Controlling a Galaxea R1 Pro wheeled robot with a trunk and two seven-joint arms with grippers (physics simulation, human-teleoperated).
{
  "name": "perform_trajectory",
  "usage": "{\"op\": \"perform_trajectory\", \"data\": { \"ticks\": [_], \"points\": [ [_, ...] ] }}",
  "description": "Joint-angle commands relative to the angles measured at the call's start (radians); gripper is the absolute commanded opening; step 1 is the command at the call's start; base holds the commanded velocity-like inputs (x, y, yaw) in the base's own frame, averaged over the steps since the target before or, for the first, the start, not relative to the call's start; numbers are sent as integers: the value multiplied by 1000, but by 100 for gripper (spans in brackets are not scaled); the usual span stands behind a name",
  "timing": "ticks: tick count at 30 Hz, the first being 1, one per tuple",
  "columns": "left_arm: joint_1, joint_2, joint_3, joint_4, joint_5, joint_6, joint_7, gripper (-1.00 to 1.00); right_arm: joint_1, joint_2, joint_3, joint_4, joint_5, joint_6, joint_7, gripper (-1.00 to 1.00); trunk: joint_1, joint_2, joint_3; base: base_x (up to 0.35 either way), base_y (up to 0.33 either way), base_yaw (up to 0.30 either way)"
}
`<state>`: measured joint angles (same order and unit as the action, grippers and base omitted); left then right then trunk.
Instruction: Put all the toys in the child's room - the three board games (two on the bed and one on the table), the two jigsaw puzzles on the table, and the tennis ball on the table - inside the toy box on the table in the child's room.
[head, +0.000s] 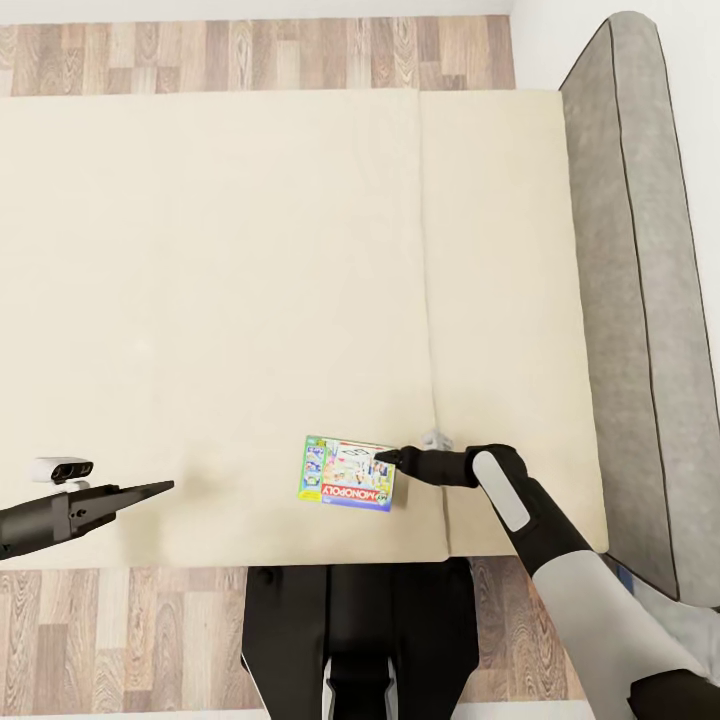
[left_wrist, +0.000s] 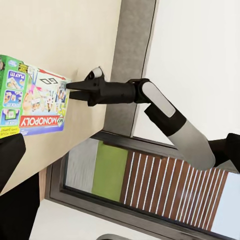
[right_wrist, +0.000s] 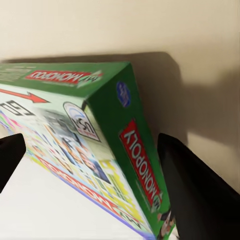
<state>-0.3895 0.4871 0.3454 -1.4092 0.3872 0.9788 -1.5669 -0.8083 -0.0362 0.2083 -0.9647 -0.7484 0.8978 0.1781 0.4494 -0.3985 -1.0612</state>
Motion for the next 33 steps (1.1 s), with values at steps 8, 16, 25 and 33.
{"op": "perform_trajectory", "data": {
  "ticks": [8,16,25,33],
  "points": [
    [0,0,0,0,-1,11,-4,100,-1,-3,-1,-2,15,9,9,100,1,-1,-1,0,0,0],
    [0,1,1,0,-1,12,-4,100,0,-2,-1,-3,16,22,9,100,1,-1,-1,0,0,0],
    [0,0,1,0,-1,12,-4,100,0,-2,-3,-3,17,30,9,100,1,-1,-1,0,0,0],
    [0,0,1,0,-1,12,-4,100,0,-2,-3,-3,17,30,9,100,1,-1,-1,0,0,0]
  ]
}}
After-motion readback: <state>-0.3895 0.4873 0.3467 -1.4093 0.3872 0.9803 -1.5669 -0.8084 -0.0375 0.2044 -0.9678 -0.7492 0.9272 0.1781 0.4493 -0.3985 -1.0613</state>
